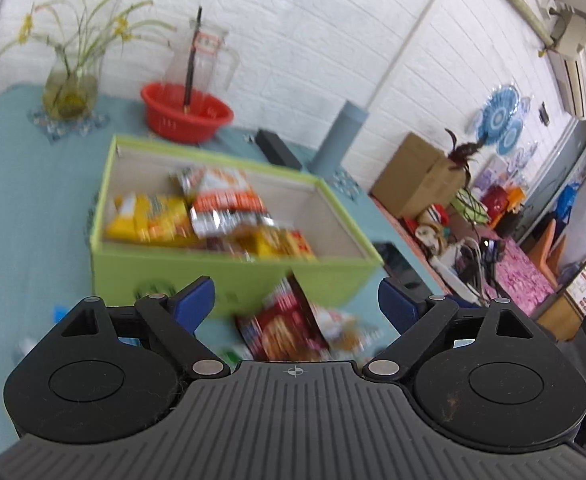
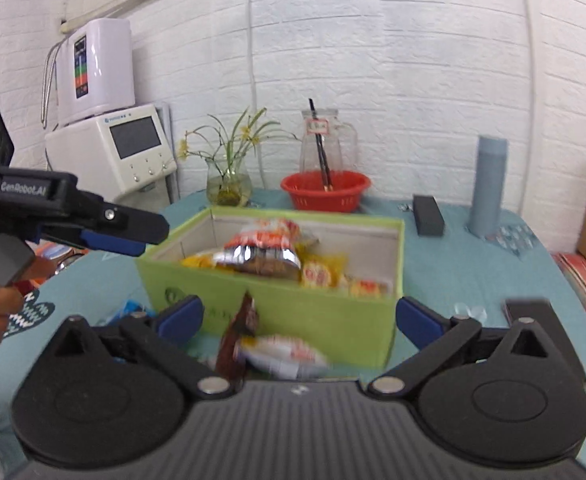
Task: Organize snacks
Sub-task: 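Move the left gripper to the yellow pasta bag with red label, then grasp and lift the yellow pasta bag with the left gripper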
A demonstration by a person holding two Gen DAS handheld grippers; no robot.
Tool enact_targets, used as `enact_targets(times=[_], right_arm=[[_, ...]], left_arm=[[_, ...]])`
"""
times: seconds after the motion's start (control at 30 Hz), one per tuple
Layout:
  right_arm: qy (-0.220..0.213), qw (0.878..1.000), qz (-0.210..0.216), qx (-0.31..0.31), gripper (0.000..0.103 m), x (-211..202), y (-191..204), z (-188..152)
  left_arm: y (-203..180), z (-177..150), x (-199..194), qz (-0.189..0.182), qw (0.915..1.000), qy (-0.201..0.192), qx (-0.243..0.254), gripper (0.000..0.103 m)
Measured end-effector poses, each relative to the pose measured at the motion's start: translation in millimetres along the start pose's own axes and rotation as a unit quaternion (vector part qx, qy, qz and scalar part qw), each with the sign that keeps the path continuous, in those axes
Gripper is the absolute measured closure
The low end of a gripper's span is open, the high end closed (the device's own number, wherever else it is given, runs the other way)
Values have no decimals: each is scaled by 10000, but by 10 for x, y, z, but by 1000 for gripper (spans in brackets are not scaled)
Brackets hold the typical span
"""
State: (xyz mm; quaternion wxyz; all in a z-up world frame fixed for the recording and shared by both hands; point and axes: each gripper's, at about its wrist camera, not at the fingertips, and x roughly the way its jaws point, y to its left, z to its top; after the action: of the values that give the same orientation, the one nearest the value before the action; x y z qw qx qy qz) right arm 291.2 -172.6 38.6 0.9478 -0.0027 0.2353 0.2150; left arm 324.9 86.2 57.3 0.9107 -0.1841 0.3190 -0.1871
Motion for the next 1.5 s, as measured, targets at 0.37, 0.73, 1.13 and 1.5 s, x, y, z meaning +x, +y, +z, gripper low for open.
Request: enact_targets(times=[0.37,0.73,1.13,1.5], right_arm=[[251,9989,235,316,1,-176,-8,-498],[558,9887,1313,452,0,185,135,-517],[698,9854,1556,-12,1,-71,996,-847],[829,9920,953,86,1,-131,1019,-905]], left_arm=[[-342,-498,597,65,9958,881,-230,44],[-98,-641,537,134,9932,1126,-277,57],[-37,-1220,-162,463,9922,1135,-210,48],[-13,-1111,-256,740,9936,816,-234,24]])
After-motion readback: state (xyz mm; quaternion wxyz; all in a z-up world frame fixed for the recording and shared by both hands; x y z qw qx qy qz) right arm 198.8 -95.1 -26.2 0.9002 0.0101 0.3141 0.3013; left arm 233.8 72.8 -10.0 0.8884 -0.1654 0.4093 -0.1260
